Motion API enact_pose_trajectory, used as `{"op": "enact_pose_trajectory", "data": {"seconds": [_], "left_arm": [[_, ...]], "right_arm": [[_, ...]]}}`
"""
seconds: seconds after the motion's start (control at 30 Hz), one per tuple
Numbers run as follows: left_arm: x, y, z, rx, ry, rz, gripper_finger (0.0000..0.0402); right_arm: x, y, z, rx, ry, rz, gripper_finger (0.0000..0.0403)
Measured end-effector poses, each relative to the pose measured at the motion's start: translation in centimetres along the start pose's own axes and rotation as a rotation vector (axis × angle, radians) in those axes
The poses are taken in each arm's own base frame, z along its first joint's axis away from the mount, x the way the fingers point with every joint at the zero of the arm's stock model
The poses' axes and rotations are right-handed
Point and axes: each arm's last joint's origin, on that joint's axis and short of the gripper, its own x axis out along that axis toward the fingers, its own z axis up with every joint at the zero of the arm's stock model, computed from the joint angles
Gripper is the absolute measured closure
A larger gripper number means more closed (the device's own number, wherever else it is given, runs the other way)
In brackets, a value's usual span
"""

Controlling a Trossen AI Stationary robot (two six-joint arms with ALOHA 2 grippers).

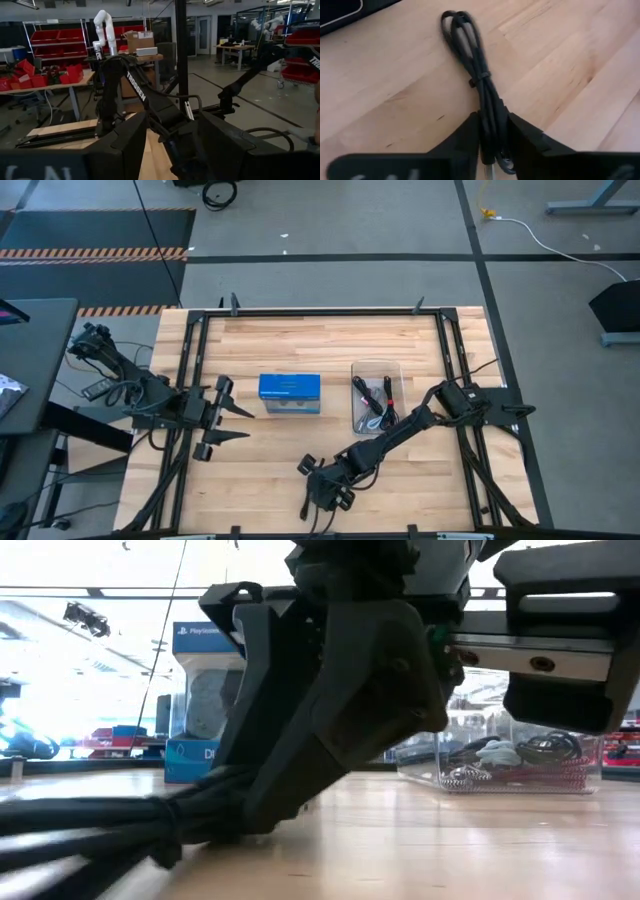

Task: Pick and place USB-C Cables
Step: Put the black charger cable into the transparent bin

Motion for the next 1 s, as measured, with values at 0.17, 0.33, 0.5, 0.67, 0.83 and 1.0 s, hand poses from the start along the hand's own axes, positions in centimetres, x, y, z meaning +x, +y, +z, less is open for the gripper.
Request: {"op": "enact_pose_trajectory", "data": {"seconds": [0.17, 0.33, 0.5, 0.67, 0.83, 1.0], "left_arm": [[0.0, 0.0, 0.0, 0.010, 0.000, 0.000, 0.0214], [0.0, 0.0, 0.0, 0.013, 0.000, 0.000, 0.0214], [0.0, 0.0, 0.1, 0.014, -0.005, 0.000, 0.0214], [0.0, 0.0, 0.1, 0.033, -0.011, 0.000, 0.0214], [0.0, 0.0, 0.2, 0.034, -0.018, 0.001, 0.0214], [0.0, 0.0, 0.2, 0.032, -0.022, 0.001, 0.0214]], "right_arm": [[0.0, 0.3, 0.2, 0.022, 0.023, -0.052, 0.0343], [-1.2, -0.1, 0.5, 0.111, 0.040, -0.133, 0.0343], [-4.3, -1.0, 1.9, 0.160, -0.003, -0.217, 0.0343], [-7.6, -1.8, 3.0, 0.216, -0.047, -0.296, 0.0343], [-11.0, -2.6, 3.9, 0.360, -0.116, -0.387, 0.0343], [-15.0, -3.2, 4.5, 0.564, -0.197, -0.467, 0.0342]]}}
